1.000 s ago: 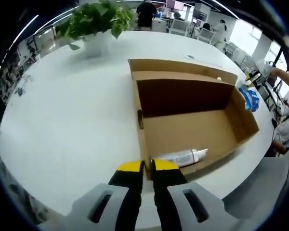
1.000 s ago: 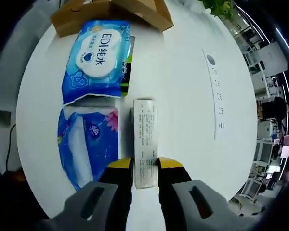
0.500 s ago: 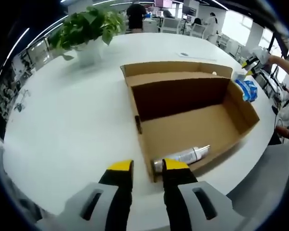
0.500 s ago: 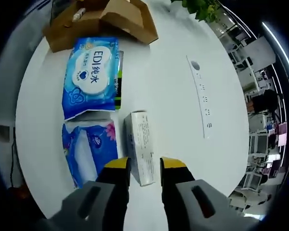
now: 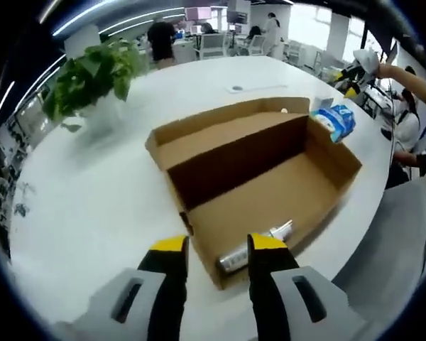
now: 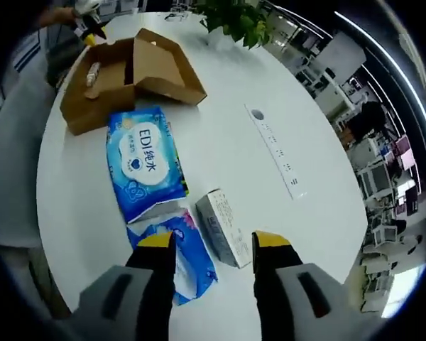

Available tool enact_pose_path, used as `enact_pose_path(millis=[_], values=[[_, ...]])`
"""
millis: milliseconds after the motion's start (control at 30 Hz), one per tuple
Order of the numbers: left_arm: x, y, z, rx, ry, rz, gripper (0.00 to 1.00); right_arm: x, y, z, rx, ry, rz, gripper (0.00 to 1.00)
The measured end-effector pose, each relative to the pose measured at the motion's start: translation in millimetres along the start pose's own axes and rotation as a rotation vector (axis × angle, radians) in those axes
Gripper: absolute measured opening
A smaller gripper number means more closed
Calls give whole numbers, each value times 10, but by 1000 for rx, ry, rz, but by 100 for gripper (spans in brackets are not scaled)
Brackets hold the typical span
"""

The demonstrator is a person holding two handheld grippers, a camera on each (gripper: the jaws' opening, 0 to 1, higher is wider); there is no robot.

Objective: Operate the shoe box by opening the lid, removing the specified soft item, and placing it in the target area until the item is outside and the box remains undamaged.

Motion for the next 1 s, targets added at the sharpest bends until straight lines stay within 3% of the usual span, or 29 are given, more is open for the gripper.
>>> enact_pose_path(millis=[400,633,767,1000], values=[[200,184,-134,-174,210,89,35,105,-413,450,-66,192,-134,66],[285,313,-179,-272,317,152,37,131,-621,754,-87,270,-196,71],[308,389,-206,-323,372,195,39,141,-708,920,-88,341,-227,79],[273,498,-323,-441,514,274,43,164,-878,1231,-113,410,-286,83]])
Point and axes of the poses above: the point that each gripper's makers call its tool centre point, and the gripper's own axes: y roughly forward along the fingers, z roughly to its left, x roughly out of its top, the point moved 8 cm from there along -y, roughly backward along the fingers, and after that the axes turned 6 degrees about -z, right-handed, at the moved point
